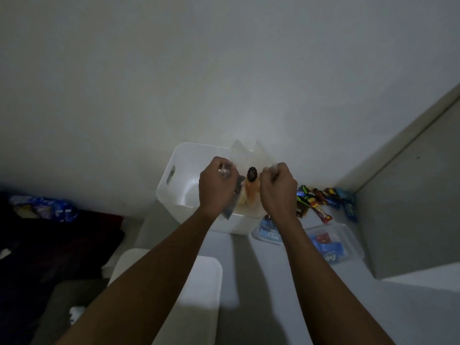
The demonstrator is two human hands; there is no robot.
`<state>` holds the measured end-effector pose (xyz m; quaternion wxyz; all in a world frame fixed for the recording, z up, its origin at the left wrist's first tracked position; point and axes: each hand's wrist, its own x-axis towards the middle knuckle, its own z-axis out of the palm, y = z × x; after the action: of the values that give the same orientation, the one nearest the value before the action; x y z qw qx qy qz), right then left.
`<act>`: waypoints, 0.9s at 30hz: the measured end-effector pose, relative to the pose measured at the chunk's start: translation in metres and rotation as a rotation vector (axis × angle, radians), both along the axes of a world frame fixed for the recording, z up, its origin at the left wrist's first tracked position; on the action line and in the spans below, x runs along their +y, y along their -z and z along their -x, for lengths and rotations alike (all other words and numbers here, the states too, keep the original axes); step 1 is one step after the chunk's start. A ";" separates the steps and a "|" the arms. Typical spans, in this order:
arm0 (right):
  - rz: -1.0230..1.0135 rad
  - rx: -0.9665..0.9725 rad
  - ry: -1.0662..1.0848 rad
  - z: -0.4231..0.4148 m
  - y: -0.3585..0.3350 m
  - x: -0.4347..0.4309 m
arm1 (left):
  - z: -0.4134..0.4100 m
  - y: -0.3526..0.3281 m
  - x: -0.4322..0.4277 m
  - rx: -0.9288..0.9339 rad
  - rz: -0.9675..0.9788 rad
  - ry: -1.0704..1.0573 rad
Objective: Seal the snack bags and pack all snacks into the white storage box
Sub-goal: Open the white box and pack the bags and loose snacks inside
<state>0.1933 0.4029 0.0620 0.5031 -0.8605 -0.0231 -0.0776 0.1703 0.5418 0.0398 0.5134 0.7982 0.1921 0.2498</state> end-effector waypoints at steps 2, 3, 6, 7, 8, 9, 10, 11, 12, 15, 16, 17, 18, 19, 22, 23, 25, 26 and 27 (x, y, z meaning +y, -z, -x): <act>0.078 0.045 -0.006 -0.003 0.010 0.011 | -0.008 0.007 0.010 0.038 0.042 0.012; 0.122 0.055 -0.015 -0.005 0.016 0.016 | -0.012 0.010 0.014 0.044 0.061 0.022; 0.240 0.113 -0.055 -0.014 0.032 0.029 | -0.026 0.008 0.027 0.037 0.087 0.021; 0.270 0.146 -0.069 -0.018 0.035 0.033 | -0.030 0.007 0.031 0.035 0.091 0.019; 0.288 0.182 -0.079 -0.020 0.038 0.036 | -0.034 0.008 0.035 0.035 0.097 0.021; 0.303 0.214 -0.086 -0.022 0.040 0.038 | -0.037 0.009 0.037 0.036 0.101 0.025; 0.315 0.246 -0.090 -0.023 0.041 0.040 | -0.038 0.012 0.040 0.047 0.093 0.024; 0.317 0.273 -0.094 -0.023 0.044 0.042 | -0.039 0.016 0.042 0.069 0.076 0.018; 0.308 0.307 -0.100 -0.023 0.047 0.043 | -0.038 0.020 0.045 0.102 0.064 0.009; 0.254 0.352 -0.143 -0.024 0.056 0.047 | -0.039 0.039 0.053 0.293 0.079 0.061; 0.256 0.360 -0.164 -0.025 0.056 0.048 | -0.039 0.045 0.054 0.375 0.071 0.118; 0.268 0.362 -0.185 -0.026 0.057 0.050 | -0.039 0.051 0.054 0.442 0.051 0.179; 0.285 0.367 -0.199 -0.026 0.057 0.051 | -0.040 0.055 0.052 0.491 0.027 0.232; 0.299 0.363 -0.210 -0.026 0.058 0.052 | -0.040 0.059 0.051 0.533 -0.003 0.273; 0.476 0.391 -0.231 -0.026 0.057 0.051 | -0.043 0.062 0.046 0.631 -0.037 0.334; 0.532 0.417 -0.242 -0.026 0.056 0.050 | -0.046 0.061 0.045 0.652 0.009 0.341; 0.589 0.484 -0.268 -0.028 0.052 0.046 | -0.050 0.060 0.041 0.701 0.202 0.380; 0.604 0.513 -0.287 -0.029 0.051 0.044 | -0.052 0.058 0.039 0.731 0.302 0.409; 0.623 0.527 -0.309 -0.030 0.051 0.041 | -0.053 0.057 0.036 0.762 0.379 0.445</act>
<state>0.2236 0.4438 0.0110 0.2138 -0.9480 -0.0448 0.2315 0.2229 0.5776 -0.0168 0.5839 0.7470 0.2333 -0.2158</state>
